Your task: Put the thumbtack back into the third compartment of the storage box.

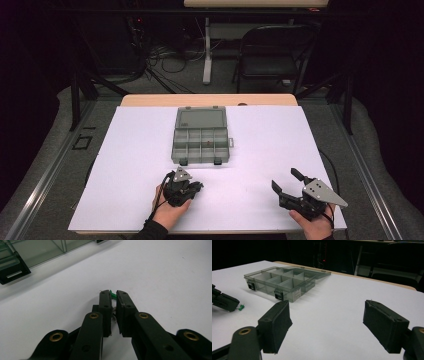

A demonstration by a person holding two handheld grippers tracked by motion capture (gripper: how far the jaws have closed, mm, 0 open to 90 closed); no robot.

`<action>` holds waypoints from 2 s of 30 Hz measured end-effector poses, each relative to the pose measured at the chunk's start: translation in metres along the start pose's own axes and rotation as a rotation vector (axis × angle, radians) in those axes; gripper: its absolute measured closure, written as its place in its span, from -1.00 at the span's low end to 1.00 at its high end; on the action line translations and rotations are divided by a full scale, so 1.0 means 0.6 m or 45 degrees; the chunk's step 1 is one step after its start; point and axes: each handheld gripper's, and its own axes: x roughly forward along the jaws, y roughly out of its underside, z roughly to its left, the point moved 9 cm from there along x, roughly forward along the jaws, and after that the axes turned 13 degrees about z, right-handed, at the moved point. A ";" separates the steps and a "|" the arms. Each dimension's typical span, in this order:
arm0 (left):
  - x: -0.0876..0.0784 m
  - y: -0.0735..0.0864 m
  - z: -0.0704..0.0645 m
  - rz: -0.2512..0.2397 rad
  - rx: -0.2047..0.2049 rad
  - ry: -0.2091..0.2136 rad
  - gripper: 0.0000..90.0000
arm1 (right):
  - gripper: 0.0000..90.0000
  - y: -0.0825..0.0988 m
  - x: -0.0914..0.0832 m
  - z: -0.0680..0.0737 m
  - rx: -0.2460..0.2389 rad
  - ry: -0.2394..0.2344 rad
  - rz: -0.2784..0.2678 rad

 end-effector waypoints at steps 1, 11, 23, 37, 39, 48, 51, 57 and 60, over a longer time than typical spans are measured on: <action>0.000 0.000 0.000 0.000 0.001 0.001 0.85 | -0.53 0.000 0.000 0.000 0.001 0.000 0.000; -0.001 0.000 0.001 -0.004 0.002 -0.008 0.86 | -0.53 0.000 0.000 0.000 0.001 -0.002 0.000; -0.021 -0.007 0.013 -0.056 -0.033 -0.014 0.86 | -0.53 0.000 -0.001 -0.002 -0.001 0.004 -0.002; -0.068 -0.050 0.032 -0.198 -0.067 -0.034 0.86 | -0.53 0.000 0.001 0.001 0.002 0.002 0.001; -0.074 -0.057 0.034 -0.212 -0.066 -0.038 0.86 | -0.53 0.000 0.001 0.001 0.003 0.001 0.003; -0.108 -0.102 0.039 -0.296 -0.064 -0.049 0.86 | -0.53 0.000 0.001 0.001 0.004 0.002 -0.001; -0.119 -0.119 0.042 -0.311 -0.052 -0.061 0.86 | -0.53 0.000 0.001 0.000 0.007 0.003 0.000; -0.137 -0.154 0.049 -0.337 -0.043 -0.087 0.86 | -0.53 0.000 0.000 0.000 0.006 0.003 0.000; -0.143 -0.173 0.054 -0.349 -0.055 -0.087 0.86 | -0.53 0.000 0.000 0.000 0.007 0.004 0.001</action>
